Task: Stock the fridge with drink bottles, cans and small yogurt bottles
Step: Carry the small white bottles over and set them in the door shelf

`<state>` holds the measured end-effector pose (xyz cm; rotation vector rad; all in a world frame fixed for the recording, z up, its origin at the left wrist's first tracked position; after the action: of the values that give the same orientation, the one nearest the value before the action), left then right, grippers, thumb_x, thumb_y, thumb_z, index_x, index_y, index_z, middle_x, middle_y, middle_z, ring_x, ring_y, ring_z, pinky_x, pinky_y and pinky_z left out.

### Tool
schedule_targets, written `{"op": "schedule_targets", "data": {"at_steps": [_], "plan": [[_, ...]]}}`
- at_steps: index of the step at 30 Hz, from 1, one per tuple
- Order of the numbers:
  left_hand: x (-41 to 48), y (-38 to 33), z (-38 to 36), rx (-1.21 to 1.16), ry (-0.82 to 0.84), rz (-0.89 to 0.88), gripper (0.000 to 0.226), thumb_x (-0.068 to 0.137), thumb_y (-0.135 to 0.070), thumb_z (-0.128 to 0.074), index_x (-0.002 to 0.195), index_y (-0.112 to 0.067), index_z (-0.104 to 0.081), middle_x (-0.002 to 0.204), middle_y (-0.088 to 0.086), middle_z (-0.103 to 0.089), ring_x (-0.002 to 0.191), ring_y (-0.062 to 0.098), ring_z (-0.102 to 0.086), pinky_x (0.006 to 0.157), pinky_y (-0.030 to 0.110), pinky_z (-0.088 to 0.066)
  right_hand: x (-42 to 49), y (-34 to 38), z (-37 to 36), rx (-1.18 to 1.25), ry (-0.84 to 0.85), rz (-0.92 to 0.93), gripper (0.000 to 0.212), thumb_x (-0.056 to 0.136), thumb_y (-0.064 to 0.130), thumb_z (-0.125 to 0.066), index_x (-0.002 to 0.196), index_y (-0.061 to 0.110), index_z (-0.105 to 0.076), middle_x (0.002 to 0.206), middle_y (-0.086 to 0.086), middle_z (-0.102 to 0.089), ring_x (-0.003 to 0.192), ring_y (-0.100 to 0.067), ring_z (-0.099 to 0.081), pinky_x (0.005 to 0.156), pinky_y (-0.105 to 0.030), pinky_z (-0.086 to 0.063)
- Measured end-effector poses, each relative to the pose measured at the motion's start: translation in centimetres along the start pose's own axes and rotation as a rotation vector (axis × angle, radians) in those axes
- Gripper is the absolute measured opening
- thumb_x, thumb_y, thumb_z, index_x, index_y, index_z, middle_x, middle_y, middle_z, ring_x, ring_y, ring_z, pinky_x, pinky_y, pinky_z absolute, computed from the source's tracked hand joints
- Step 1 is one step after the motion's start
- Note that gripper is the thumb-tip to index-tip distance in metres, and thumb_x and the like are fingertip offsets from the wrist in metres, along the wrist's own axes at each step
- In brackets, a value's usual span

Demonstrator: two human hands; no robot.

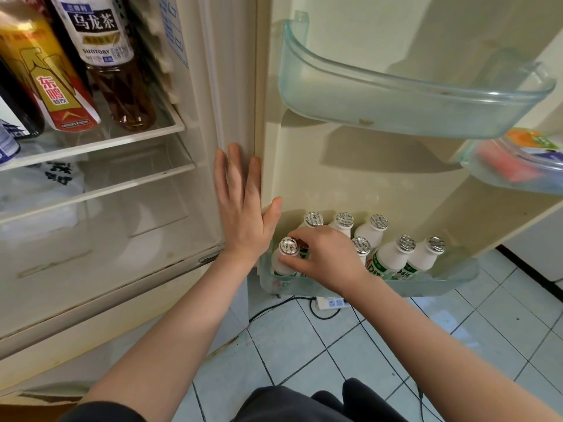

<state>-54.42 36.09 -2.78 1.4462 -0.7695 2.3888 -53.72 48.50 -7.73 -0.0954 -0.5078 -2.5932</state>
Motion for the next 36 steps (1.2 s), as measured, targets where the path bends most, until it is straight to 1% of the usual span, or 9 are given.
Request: {"op": "schedule_targets", "data": {"at_steps": [8, 14, 18, 20, 24, 26, 28, 32, 36], "plan": [[-0.1, 0.2, -0.1, -0.001, -0.007, -0.011, 0.056, 0.098, -0.048, -0.026, 0.143, -0.016, -0.017, 0.146, 0.025, -0.017, 0.136, 0.051, -0.015, 0.117, 0.051, -0.014, -0.6, 0.8, 1.3, -0.026, -0.115, 0.076, 0.038, 0.078, 0.043, -0.066, 0.104, 0.016, -0.068, 0.082, 0.000, -0.070, 0.079, -0.025, -0.062, 0.067, -0.035, -0.049], [-0.1, 0.1, -0.1, -0.016, -0.007, -0.005, 0.055, 0.098, -0.049, -0.024, 0.143, -0.016, -0.018, 0.146, 0.024, -0.018, 0.135, 0.052, -0.016, 0.116, 0.053, -0.016, -0.2, 0.6, 1.1, 0.013, -0.083, 0.058, 0.029, 0.079, 0.043, -0.067, 0.097, 0.021, -0.070, 0.080, 0.004, -0.069, 0.077, -0.019, -0.061, 0.062, -0.027, -0.043], [-0.2, 0.0, 0.0, -0.041, -0.024, -0.044, 0.061, 0.098, -0.049, -0.024, 0.152, -0.028, -0.004, 0.160, -0.003, 0.003, 0.136, 0.051, -0.014, 0.116, 0.052, -0.015, -0.2, 0.6, 1.1, 0.029, -0.089, 0.056, 0.030, 0.078, 0.043, -0.069, 0.098, 0.022, -0.071, 0.079, 0.004, -0.070, 0.077, -0.019, -0.062, 0.064, -0.027, -0.045], [-0.3, 0.2, -0.1, -0.049, -0.031, -0.041, 0.063, 0.098, -0.049, -0.024, 0.152, -0.028, -0.001, 0.161, -0.001, 0.003, 0.136, 0.052, -0.014, 0.116, 0.053, -0.015, -0.3, 0.8, 1.4, 0.026, -0.106, 0.066, 0.033, 0.077, 0.044, -0.069, 0.100, 0.020, -0.072, 0.077, 0.001, -0.071, 0.076, -0.021, -0.063, 0.065, -0.031, -0.048], [-0.5, 0.4, -0.2, -0.057, -0.037, -0.045, 0.063, 0.098, -0.048, -0.026, 0.152, -0.027, -0.002, 0.160, -0.005, 0.007, 0.137, 0.052, -0.014, 0.116, 0.053, -0.014, -0.2, 0.2, 3.0, 0.080, -0.200, 0.033, 0.039, 0.085, 0.047, -0.053, 0.106, 0.018, -0.070, 0.087, 0.004, -0.071, 0.080, -0.019, -0.063, 0.068, -0.032, -0.049], [-0.5, 0.4, -0.3, -0.062, -0.040, -0.046, 0.063, 0.098, -0.048, -0.027, 0.152, -0.026, -0.003, 0.160, -0.006, 0.008, 0.137, 0.051, -0.014, 0.116, 0.054, -0.014, 0.1, -0.7, 4.4, 0.113, -0.306, -0.008, 0.033, 0.088, 0.037, -0.051, 0.104, 0.015, -0.070, 0.090, 0.001, -0.072, 0.080, -0.021, -0.063, 0.067, -0.031, -0.049], [-0.5, 0.4, -0.2, -0.065, -0.045, -0.050, 0.063, 0.098, -0.047, -0.028, 0.153, -0.026, -0.003, 0.160, -0.005, 0.007, 0.137, 0.051, -0.014, 0.116, 0.053, -0.014, 0.9, -1.6, 5.2, 0.068, -0.345, -0.046, 0.025, 0.088, 0.026, -0.057, 0.105, 0.012, -0.069, 0.099, -0.002, -0.071, 0.085, -0.024, -0.063, 0.069, -0.030, -0.047], [-0.5, 0.4, -0.2, -0.069, -0.049, -0.054, 0.062, 0.098, -0.047, -0.027, 0.153, -0.026, -0.005, 0.160, -0.005, 0.006, 0.136, 0.052, -0.015, 0.116, 0.053, -0.015, 2.8, -3.2, 4.0, -0.076, -0.167, -0.119, 0.032, 0.084, 0.026, -0.059, 0.115, 0.018, -0.064, 0.113, 0.001, -0.066, 0.105, -0.023, -0.057, 0.077, -0.029, -0.044], [-0.5, 0.4, -0.2, -0.074, -0.049, -0.052, 0.062, 0.098, -0.048, -0.027, 0.152, -0.027, -0.005, 0.160, -0.004, 0.006, 0.137, 0.051, -0.014, 0.116, 0.053, -0.014, 3.4, -3.8, 1.9, -0.303, 0.019, -0.141, 0.035, 0.085, 0.035, -0.056, 0.117, 0.022, -0.057, 0.110, 0.001, -0.065, 0.097, -0.025, -0.059, 0.067, -0.029, -0.038]]}}
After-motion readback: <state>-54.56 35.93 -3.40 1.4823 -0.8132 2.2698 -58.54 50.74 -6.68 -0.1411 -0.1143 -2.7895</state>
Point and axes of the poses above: each hand's wrist, its own x-axis towards the middle knuckle, its own z-axis out of the back of the hand, y = z × x, the point moved 9 cm from there along x, towards the middle knuckle
